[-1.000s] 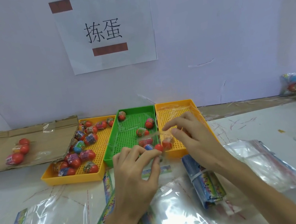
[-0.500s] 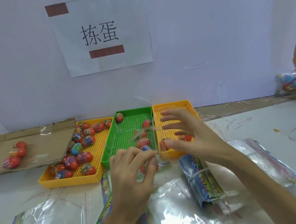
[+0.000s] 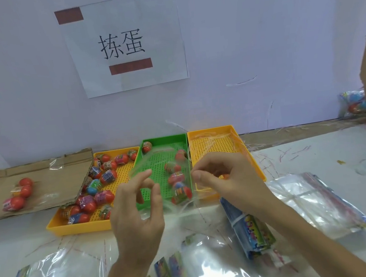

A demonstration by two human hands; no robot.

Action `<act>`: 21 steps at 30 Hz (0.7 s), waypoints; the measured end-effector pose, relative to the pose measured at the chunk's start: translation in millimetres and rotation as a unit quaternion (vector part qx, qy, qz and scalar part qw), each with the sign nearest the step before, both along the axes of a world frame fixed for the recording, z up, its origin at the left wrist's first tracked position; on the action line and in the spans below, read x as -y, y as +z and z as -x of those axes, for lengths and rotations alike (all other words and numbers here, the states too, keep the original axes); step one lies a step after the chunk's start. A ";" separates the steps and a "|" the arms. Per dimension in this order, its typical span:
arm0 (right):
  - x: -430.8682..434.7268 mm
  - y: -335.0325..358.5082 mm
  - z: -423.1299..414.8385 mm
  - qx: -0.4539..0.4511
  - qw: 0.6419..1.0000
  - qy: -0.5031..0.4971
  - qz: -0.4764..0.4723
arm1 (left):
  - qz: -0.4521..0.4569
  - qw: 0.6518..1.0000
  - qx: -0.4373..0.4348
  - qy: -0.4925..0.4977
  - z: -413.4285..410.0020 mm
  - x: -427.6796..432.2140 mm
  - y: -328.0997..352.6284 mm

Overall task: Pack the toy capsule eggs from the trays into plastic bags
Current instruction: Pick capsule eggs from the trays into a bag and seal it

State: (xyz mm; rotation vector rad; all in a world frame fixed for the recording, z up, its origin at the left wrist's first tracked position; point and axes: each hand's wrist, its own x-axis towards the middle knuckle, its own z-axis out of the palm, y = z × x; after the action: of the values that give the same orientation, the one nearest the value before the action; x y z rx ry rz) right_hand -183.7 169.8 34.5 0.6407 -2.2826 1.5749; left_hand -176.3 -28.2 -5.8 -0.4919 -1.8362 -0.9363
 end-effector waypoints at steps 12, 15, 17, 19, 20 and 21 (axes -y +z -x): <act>-3.4 7.1 -3.2 0.028 1.000 0.001 -0.012 | 0.017 0.999 -0.044 -0.015 5.0 2.4 -3.7; -8.8 14.6 -8.7 -0.127 0.984 -0.105 -0.065 | 0.043 0.998 -0.039 -0.003 2.9 1.4 -2.5; -4.2 19.1 -15.6 -0.252 0.956 -0.122 -0.090 | 0.070 0.997 -0.043 0.009 4.4 -1.5 -3.3; 5.8 19.1 -22.6 -0.276 0.947 -0.069 -0.150 | 0.100 0.994 -0.045 -0.005 4.1 -6.3 -4.1; 10.0 18.4 -24.2 -0.250 0.947 -0.043 -0.199 | 0.115 0.992 -0.038 -0.025 3.2 -7.6 -5.1; 12.6 17.4 -24.9 -0.213 0.944 -0.030 -0.249 | 0.129 0.990 -0.028 -0.045 2.2 -8.1 -5.7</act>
State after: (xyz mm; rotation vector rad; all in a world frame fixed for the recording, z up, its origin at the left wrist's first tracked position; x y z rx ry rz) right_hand -158.8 157.2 51.9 0.9162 -2.3213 0.7223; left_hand -178.5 -20.2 -11.5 -0.7598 -1.9058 -0.7383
